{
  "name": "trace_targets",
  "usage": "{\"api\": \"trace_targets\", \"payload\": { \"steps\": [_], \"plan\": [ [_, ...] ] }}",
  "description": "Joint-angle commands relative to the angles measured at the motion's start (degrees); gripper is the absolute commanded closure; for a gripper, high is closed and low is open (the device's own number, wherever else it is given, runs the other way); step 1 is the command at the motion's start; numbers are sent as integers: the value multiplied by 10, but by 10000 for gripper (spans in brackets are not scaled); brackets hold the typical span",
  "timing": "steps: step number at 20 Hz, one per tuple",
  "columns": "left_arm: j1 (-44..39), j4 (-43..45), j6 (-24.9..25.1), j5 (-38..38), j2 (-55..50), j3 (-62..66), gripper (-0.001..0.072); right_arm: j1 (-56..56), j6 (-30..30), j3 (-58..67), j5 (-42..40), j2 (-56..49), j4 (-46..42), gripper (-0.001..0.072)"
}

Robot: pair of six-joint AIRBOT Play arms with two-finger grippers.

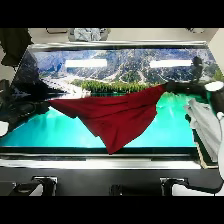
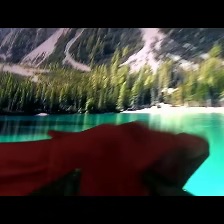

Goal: Fold the shirts.

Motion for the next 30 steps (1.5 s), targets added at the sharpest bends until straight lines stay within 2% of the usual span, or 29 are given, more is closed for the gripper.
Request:
{"api": "trace_targets", "payload": {
  "steps": [1, 3, 5, 6, 8, 11, 13, 15, 18, 19, 22, 23, 24, 26, 30],
  "plan": [
    [-5, 0, 1, 28, -21, -5, 680, -4, -60, 26, 38, -23, 1, 166],
    [9, 0, 0, 28, -13, -5, 680, -27, -49, 65, 135, 3, -120, 166],
    [15, 0, 0, 16, -10, -5, 680, -38, -15, 65, 265, 27, -246, 163],
    [14, -1, 0, 3, -11, -5, 680, -37, -14, 48, 320, 28, -274, 163],
    [14, -1, 0, -29, -10, -5, 680, -32, -14, -42, 370, 35, -236, 162],
    [14, -1, 0, -72, -10, -5, 680, 9, 0, -209, 279, 60, -141, 157],
    [14, -1, 0, -82, -10, -5, 680, 59, 9, -276, 210, 63, -118, 58],
    [14, -1, 0, -83, -6, -5, 681, 95, 10, -302, 160, 63, -93, 60],
    [14, -1, 0, -83, 0, -5, 681, 114, 23, -303, 127, 62, -67, 70],
    [14, -1, 0, -83, 0, -5, 681, 117, 40, -303, 115, 62, -63, 90],
    [14, -1, 0, -82, 0, -5, 680, 140, 46, -303, 65, 62, -44, 240],
    [14, -1, 0, -80, 0, -5, 680, 151, 46, -302, 42, 62, -36, 402],
    [14, 0, 0, -76, 0, -5, 681, 156, 46, -300, 23, 62, -33, 647],
    [19, 0, 0, -74, 2, 11, 680, 155, 14, -267, 35, 71, -60, 670],
    [43, 0, 0, -101, 14, 161, 682, 155, -23, -78, 92, 182, -273, 671]
  ]
}}
